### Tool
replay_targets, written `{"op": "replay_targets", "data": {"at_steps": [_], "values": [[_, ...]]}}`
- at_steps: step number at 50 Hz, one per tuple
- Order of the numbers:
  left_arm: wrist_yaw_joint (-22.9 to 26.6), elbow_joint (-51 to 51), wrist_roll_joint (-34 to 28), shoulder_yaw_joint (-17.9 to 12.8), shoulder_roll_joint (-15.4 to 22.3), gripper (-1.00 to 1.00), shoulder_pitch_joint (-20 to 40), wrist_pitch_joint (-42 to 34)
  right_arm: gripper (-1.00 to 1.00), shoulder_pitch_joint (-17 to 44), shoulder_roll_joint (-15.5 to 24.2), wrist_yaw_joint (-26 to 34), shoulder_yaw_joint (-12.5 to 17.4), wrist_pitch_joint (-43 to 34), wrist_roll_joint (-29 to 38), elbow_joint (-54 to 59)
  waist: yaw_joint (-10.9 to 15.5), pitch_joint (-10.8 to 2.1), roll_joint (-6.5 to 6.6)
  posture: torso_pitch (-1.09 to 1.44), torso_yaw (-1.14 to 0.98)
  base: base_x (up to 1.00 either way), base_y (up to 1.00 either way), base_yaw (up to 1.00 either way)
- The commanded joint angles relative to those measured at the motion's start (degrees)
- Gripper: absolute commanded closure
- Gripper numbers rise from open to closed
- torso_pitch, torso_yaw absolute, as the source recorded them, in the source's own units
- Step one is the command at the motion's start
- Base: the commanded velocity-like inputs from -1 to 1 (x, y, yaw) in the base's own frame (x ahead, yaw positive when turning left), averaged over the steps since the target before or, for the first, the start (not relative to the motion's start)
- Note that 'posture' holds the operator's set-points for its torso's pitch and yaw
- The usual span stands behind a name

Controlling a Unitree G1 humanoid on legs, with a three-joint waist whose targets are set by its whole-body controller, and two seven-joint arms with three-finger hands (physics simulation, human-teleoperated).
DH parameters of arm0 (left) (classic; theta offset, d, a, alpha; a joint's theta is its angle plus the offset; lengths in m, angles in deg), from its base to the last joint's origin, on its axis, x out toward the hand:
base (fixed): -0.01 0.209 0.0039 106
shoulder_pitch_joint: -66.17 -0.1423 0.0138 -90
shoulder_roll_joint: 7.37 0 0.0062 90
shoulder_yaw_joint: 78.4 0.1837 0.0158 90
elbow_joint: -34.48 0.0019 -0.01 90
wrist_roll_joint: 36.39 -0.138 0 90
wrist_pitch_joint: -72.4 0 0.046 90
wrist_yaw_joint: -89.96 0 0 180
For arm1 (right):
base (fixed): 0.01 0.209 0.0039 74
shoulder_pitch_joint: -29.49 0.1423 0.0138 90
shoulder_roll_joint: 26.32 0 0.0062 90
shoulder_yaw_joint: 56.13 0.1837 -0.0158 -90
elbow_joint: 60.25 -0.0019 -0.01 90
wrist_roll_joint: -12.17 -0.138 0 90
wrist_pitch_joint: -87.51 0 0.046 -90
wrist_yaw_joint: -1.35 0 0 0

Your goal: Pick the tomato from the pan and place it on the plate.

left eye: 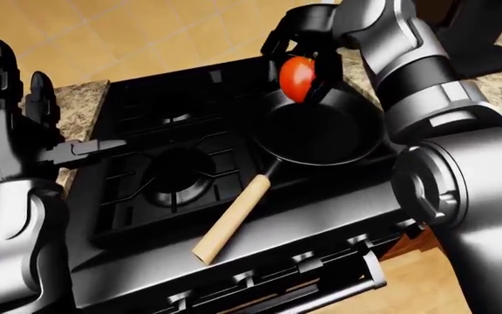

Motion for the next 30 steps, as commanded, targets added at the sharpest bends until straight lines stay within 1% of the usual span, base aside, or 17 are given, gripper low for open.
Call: {"op": "replay_targets", "data": {"at_steps": [1,3,5,7,8,9,10,11,13,14,20,21,26,28,30], "values": [[-0.1,-1.6,-0.2,-1.0,1.0,-1.0,1.2,1.7,1.0,2.3,0.6,-1.7,0.4,0.6,-3.1,-2.5,0.0,-1.66,0.18,0.0,0.0,0.0,0.0,0.0],[-0.1,-1.5,-0.3,-0.9,1.0,-1.0,1.1,1.8,1.0,1.9,0.7,-1.9,-0.6,0.4,-3.4,-2.6,0.0,-1.63,0.17,0.0,0.0,0.0,0.0,0.0],[-0.1,-1.5,-0.2,-1.0,1.1,-1.0,1.1,1.7,1.0,1.3,1.1,-4.2,-2.0,1.9,-2.5,-2.5,0.0,-1.64,0.17,0.0,0.0,0.0,0.0,0.0],[-0.1,-1.6,-0.3,-0.9,1.0,-1.0,1.1,1.8,1.0,1.0,1.3,-5.4,-2.7,3.0,-1.7,-2.3,0.1,-1.7,0.17,0.0,0.0,0.0,0.0,0.0],[0.0,-1.5,-0.4,-0.9,0.9,-1.0,1.0,1.9,1.0,0.8,1.2,-6.9,-3.0,3.2,-1.2,-2.2,0.1,-1.72,0.16,0.0,0.0,0.0,0.0,0.0],[0.0,-1.4,-0.5,-0.9,0.9,-1.0,1.0,2.0,1.0,0.8,1.2,-7.7,-3.0,2.4,-0.8,-1.9,0.1,-1.75,0.14,0.0,0.0,0.0,0.0,0.0],[0.0,-1.4,-0.6,-0.9,1.0,-1.0,1.0,2.0,1.0,0.4,1.4,-8.6,-3.7,3.0,0.3,-2.0,0.1,-1.8,0.13,0.0,0.0,0.0,0.0,0.0],[0.0,-1.3,-0.6,-0.9,1.0,-1.0,1.0,2.1,1.0,0.3,1.5,-8.8,-3.5,3.0,0.4,-1.8,0.1,-1.81,0.13,0.0,0.0,0.0,0.0,0.0],[0.1,-1.1,-0.8,-0.9,0.9,-1.0,0.9,2.3,1.0,1.1,0.8,-7.7,-1.0,-0.7,-2.5,-1.8,0.2,-1.91,0.11,0.0,0.0,0.0,0.0,0.0],[0.1,-1.1,-0.9,-0.8,0.9,-1.0,1.0,2.3,1.0,1.0,0.7,-8.2,-1.4,-1.9,-2.2,-1.8,0.2,-1.95,0.09,0.0,0.0,0.0,0.0,0.0],[0.1,-1.2,-1.0,-0.9,0.9,-1.0,1.0,2.2,1.0,0.9,0.7,-7.8,-1.7,-0.9,-3.1,-1.9,0.1,-1.82,0.15,0.0,0.0,0.0,0.0,0.0],[0.1,-1.1,-1.0,-0.9,0.9,-1.0,1.0,2.2,1.0,0.9,0.7,-7.8,-1.7,-1.1,-3.2,-1.9,0.7,-3.2,0.29,0.0,0.0,0.0,0.0,0.27],[0.1,-1.3,-1.0,-1.0,0.9,-1.0,1.0,2.1,1.0,1.0,0.7,-7.6,-1.8,-0.9,-3.6,-2.0,1.3,-2.57,-1.02,0.0,0.0,0.0,0.0,0.56],[0.1,-1.4,-0.9,-1.0,0.9,-1.0,1.0,2.0,1.0,1.0,0.6,-7.6,-1.8,-1.0,-3.8,-2.0,1.6,-2.32,-1.75,0.0,0.0,0.0,0.0,0.75],[0.1,-1.5,-0.8,-1.0,0.9,-1.0,1.0,2.0,1.0,1.0,0.6,-7.4,-1.9,-1.0,-3.9,-2.0,1.9,-2.31,-2.37,0.0,0.0,0.0,0.0,0.76]]}}
